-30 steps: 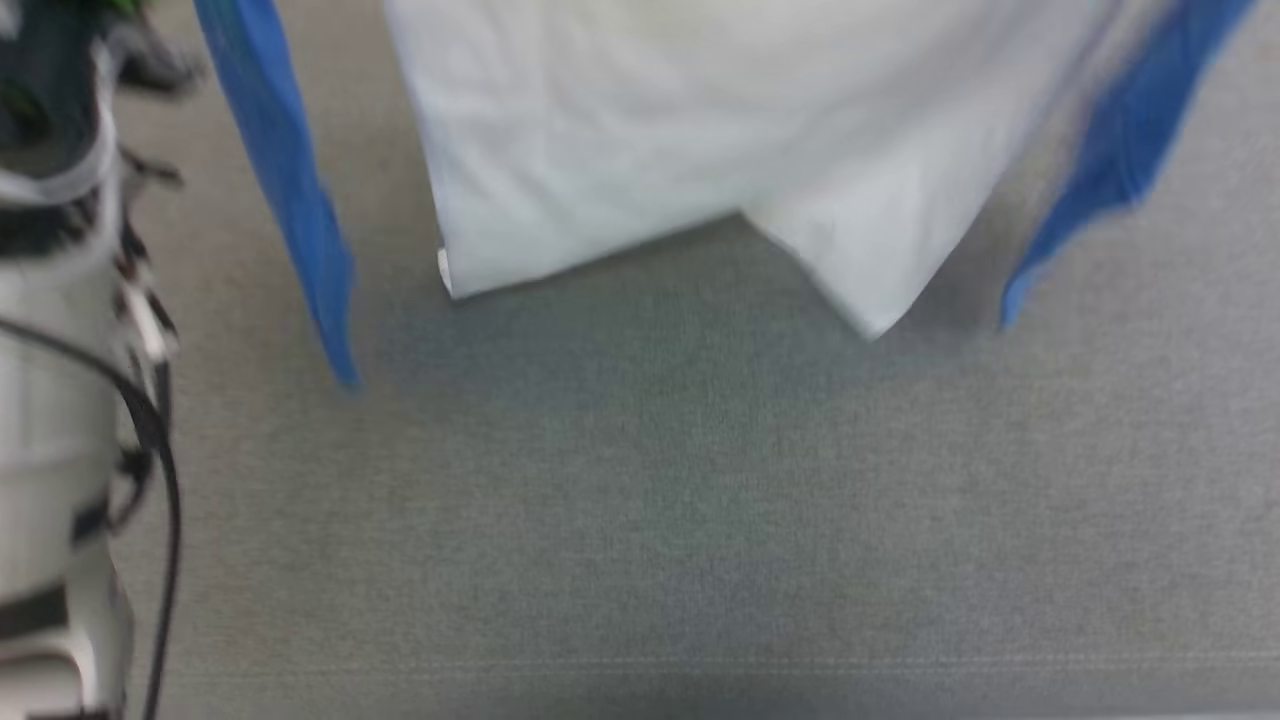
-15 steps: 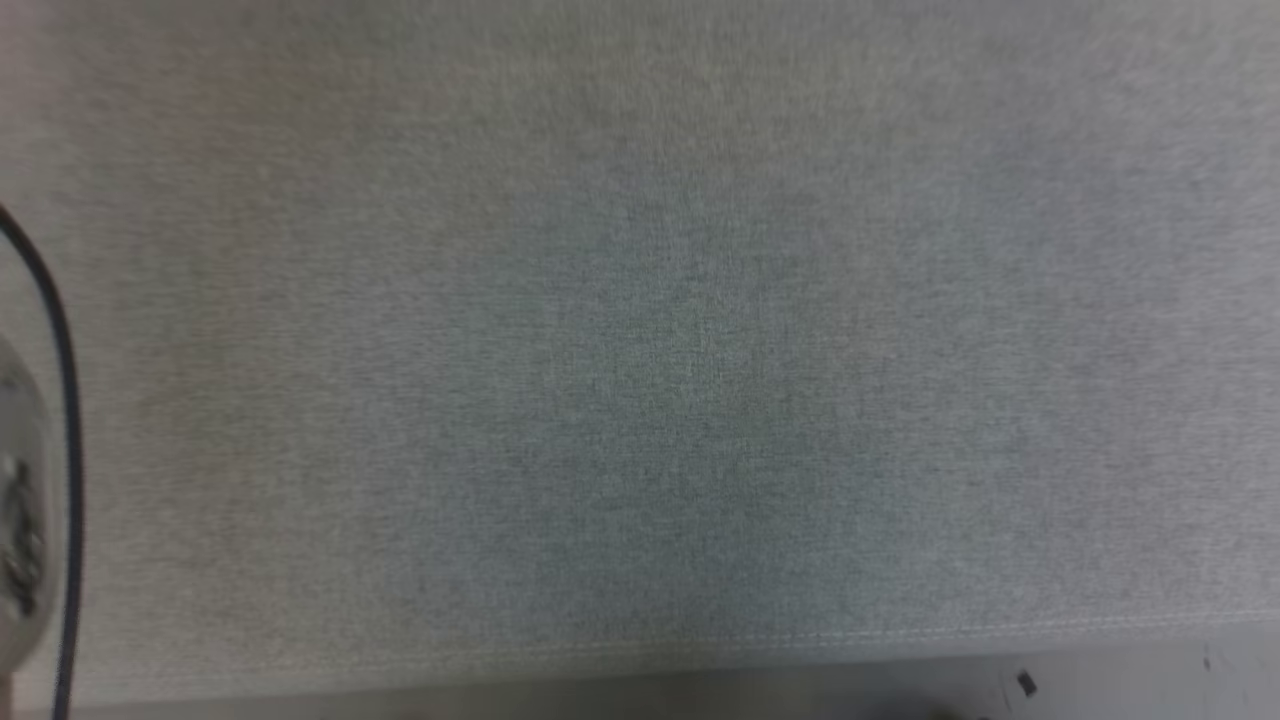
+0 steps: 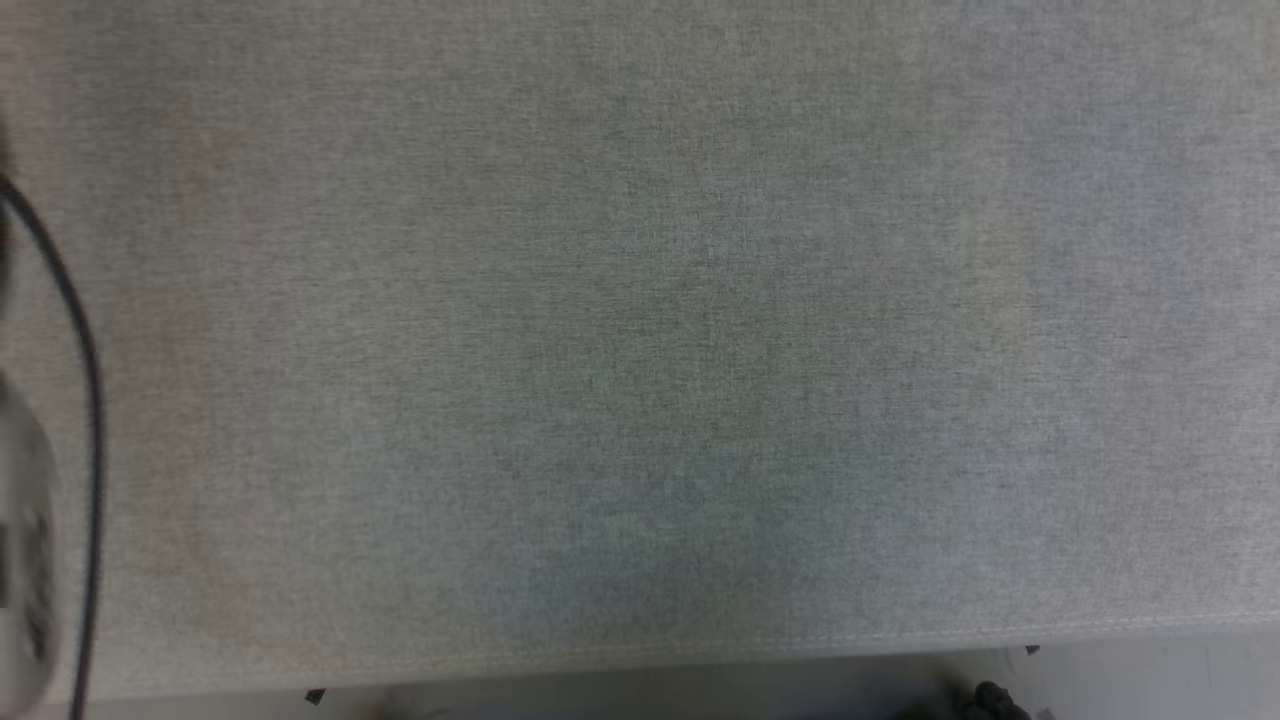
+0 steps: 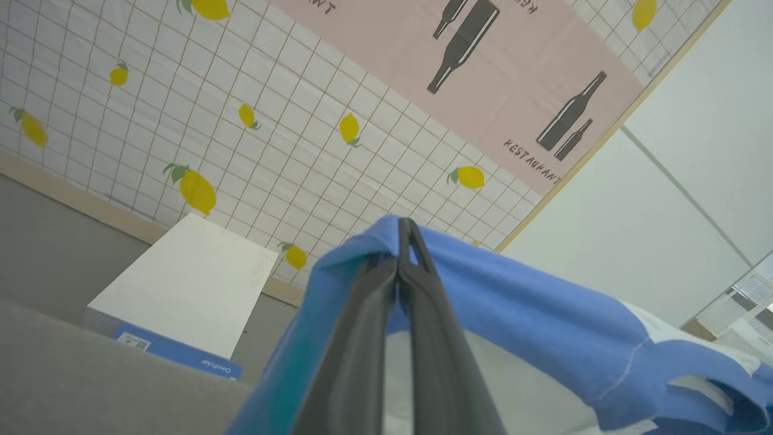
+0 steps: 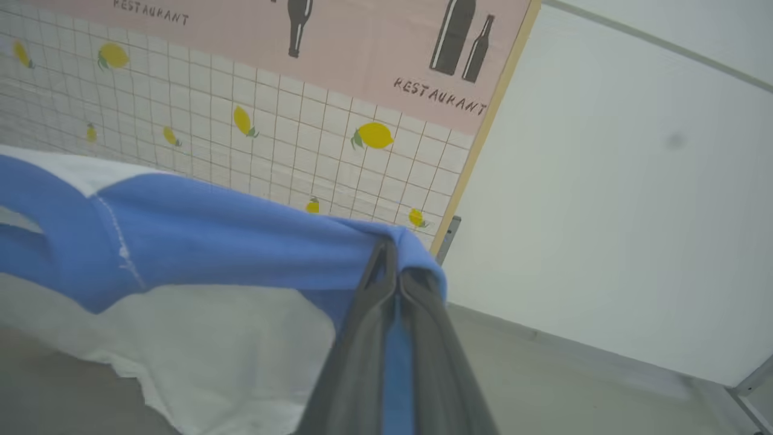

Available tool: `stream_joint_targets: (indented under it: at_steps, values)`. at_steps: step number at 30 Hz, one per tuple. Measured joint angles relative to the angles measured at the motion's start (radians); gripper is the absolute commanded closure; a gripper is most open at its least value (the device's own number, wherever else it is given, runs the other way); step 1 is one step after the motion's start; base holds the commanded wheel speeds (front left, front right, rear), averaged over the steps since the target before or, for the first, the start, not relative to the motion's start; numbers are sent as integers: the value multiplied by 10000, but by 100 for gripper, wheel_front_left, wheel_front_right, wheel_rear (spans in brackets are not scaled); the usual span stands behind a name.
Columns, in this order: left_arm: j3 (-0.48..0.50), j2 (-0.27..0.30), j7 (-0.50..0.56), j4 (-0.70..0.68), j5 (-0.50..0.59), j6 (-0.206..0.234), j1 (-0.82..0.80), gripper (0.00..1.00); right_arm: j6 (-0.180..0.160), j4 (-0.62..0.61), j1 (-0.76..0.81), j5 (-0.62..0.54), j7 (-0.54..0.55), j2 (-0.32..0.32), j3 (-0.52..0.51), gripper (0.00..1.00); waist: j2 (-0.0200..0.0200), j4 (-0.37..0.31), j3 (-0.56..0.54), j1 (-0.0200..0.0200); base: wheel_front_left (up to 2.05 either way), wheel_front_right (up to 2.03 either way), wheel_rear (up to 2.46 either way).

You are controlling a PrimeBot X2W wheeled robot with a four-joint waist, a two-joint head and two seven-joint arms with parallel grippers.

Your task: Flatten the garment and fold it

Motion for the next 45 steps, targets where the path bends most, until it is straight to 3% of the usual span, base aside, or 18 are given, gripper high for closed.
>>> stream_joint_targets:
  at_steps: [6, 10, 17, 23, 30, 45]
  values:
    - [-1127, 838, 491, 105, 686, -742, 2791, 100, -6, -341, 3242, 1676, 568, -265, 1127, 100, 0, 73, -609, -1, 0, 0, 0]
    - [-1678, 1214, 947, -520, 861, -802, 5027, 100, -6, -1540, 5670, 2508, 1398, -591, 1235, 100, 0, 110, -1182, -2, 0, 0, 0]
    - [-2002, 1383, 1540, -2416, 98, -105, 9512, 100, -8, -4520, 10541, 2899, 2857, -481, 301, 100, 0, 163, -2418, -4, 0, 0, 0]
    - [-2119, 1356, 1519, -3601, -380, 506, 12326, 100, -8, -6345, 13572, 2556, 3582, 539, -790, 100, 0, 220, -3441, -4, 0, 0, 0]
    - [-2173, 1041, 1124, -3848, -775, 669, 13807, 100, -8, -6976, 15466, 2188, 3770, 1653, -1760, 100, 0, 363, -4336, -4, 0, 0, 0]
    - [-2729, 849, 1235, -3356, -859, 711, 14782, 100, -4, -5461, 17114, 2922, 3708, 1868, -2685, 100, 0, 580, -5180, -4, 0, 0, 0]
